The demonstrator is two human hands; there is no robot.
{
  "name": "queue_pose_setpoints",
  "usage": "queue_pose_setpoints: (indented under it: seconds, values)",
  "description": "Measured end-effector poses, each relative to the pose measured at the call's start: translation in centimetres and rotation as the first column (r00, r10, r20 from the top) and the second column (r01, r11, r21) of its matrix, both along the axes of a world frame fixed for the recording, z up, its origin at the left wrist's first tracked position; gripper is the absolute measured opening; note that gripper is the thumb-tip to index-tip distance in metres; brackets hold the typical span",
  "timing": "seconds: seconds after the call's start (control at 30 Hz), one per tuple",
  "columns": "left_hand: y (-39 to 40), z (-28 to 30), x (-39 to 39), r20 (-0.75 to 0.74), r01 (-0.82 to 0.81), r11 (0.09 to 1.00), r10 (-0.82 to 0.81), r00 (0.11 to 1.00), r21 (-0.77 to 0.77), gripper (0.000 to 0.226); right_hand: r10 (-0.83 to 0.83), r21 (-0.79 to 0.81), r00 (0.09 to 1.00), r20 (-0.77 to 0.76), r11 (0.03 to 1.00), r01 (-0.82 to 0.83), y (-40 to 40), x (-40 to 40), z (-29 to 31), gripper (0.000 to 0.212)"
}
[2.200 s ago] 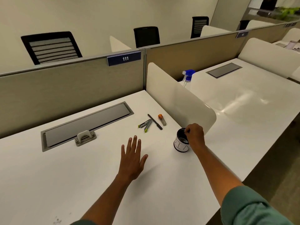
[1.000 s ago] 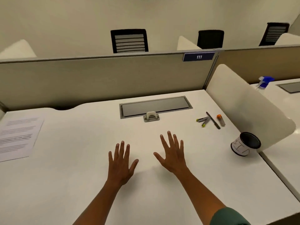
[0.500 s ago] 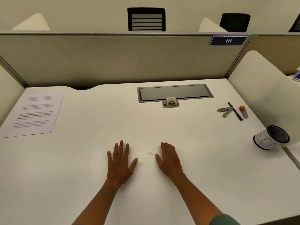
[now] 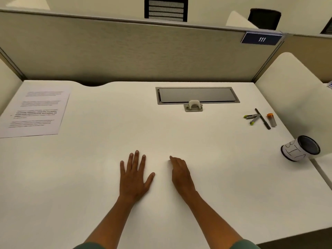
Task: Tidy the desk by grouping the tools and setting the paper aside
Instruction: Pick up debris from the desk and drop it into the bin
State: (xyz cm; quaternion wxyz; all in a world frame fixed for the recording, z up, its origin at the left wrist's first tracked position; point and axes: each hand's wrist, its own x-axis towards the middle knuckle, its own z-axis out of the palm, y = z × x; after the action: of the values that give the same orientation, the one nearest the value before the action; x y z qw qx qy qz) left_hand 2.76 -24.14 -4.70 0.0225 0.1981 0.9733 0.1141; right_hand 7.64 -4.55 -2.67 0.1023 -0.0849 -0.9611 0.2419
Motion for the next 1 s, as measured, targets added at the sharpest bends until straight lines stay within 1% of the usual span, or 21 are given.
queue_pose_setpoints:
  seconds: [0.07,0.13,0.3,0.43,0.53,0.63,0.73,0.87,1.0]
  values:
    - [0.1,0.0,0.0,0.008,-0.003,1.0,0.003,1.0,-0.006,0.078,-0.064,-0.032,0.998,-0.003,0.997,0.064,0.3,-0.7,0.7,0.053]
    - [0.1,0.0,0.0,0.008,-0.008,1.0,0.008,1.0,-0.009,0.078,-0.088,-0.033,0.996,0.015,0.996,0.089,0.5,-1.4,1.2,0.054]
    - [0.1,0.0,0.0,0.003,-0.012,1.0,0.012,1.0,-0.007,0.077,0.026,0.025,0.997,0.074,0.999,-0.028,-0.2,-2.4,0.9,0.05]
    - [0.1,0.0,0.1,-0.002,-0.013,1.0,0.013,1.0,0.006,0.078,0.085,0.052,0.995,0.048,0.995,-0.087,-1.4,-1.7,0.6,0.029]
    - [0.0,0.0,0.1,-0.002,-0.009,1.0,0.01,1.0,0.021,0.077,0.136,0.087,0.991,-0.007,0.987,-0.134,-1.3,-1.1,0.6,0.023]
    - [0.0,0.0,0.0,-0.002,-0.009,1.0,0.009,1.0,0.012,0.077,0.152,0.123,0.987,-0.056,0.982,-0.145,-0.2,-1.0,0.3,0.01]
    - [0.0,0.0,0.0,0.002,-0.012,1.0,0.012,1.0,0.001,0.078,0.114,0.113,0.991,-0.065,0.988,-0.106,0.8,-0.9,0.0,0.008]
    - [0.0,0.0,0.0,-0.002,-0.012,1.0,0.012,1.0,-0.001,0.078,0.024,0.027,0.997,-0.069,0.999,-0.022,1.7,-0.4,0.3,0.009]
    - [0.0,-0.1,0.0,-0.001,-0.01,1.0,0.01,1.0,0.003,0.078,-0.141,-0.146,0.989,-0.041,0.98,0.134,2.0,0.8,0.8,0.021]
